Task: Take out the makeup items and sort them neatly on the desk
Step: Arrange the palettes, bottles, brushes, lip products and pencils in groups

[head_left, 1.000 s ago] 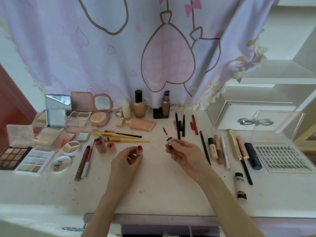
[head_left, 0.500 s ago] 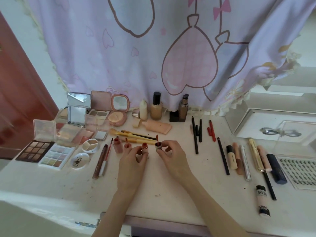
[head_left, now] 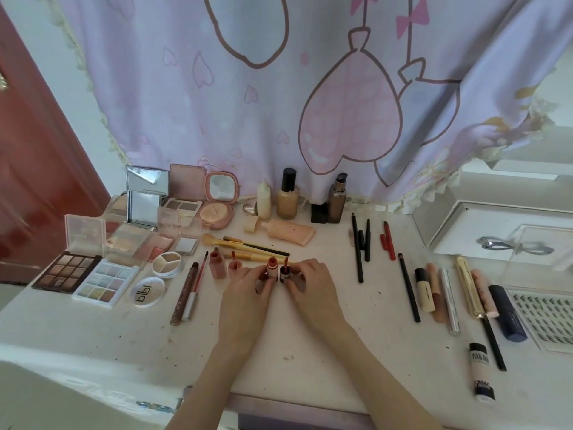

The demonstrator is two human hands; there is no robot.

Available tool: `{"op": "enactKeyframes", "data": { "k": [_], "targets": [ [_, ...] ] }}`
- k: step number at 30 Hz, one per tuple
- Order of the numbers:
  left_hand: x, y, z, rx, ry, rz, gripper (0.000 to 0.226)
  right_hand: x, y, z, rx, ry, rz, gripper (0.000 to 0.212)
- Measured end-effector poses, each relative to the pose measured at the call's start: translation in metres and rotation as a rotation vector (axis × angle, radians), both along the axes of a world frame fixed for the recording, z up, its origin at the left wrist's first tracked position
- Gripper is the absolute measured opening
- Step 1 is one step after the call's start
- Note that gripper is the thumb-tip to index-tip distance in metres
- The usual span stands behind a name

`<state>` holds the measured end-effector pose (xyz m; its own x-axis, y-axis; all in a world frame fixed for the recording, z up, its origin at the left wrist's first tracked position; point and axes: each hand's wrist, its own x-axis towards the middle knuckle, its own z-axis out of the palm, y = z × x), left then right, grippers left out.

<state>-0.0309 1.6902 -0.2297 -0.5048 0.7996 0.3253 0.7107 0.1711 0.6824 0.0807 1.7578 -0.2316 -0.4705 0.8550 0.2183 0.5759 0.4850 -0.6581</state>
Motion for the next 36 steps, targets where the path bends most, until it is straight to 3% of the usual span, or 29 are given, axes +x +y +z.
{"op": "enactKeyframes", "data": {
  "k": [10,13,16,19,25,36],
  "targets": [
    [0.014,-0.019,0.007,0.077,-0.087,0.006,0.024,0.027,-0.010,0.009,-0.183,0.207,-0.062,0.028],
    [0.037,-0.020,0.014,0.140,-0.076,-0.105,0.020,0.053,-0.011,0.018,-0.141,0.210,-0.097,0.022],
    [0.064,-0.011,0.017,0.137,0.020,-0.293,0.019,0.088,-0.006,0.027,0.061,0.101,-0.183,0.016],
    [0.088,0.004,0.014,0.073,0.139,-0.469,0.025,0.122,0.008,0.032,0.276,-0.190,-0.371,0.015],
    [0.108,0.028,-0.005,-0.034,0.333,-0.557,0.033,0.150,0.035,0.035,0.255,-0.697,-0.460,0.036],
    [0.108,0.023,-0.004,-0.001,0.315,-0.556,0.024,0.141,0.058,0.035,0.175,-0.839,-0.475,0.032]
  ]
}}
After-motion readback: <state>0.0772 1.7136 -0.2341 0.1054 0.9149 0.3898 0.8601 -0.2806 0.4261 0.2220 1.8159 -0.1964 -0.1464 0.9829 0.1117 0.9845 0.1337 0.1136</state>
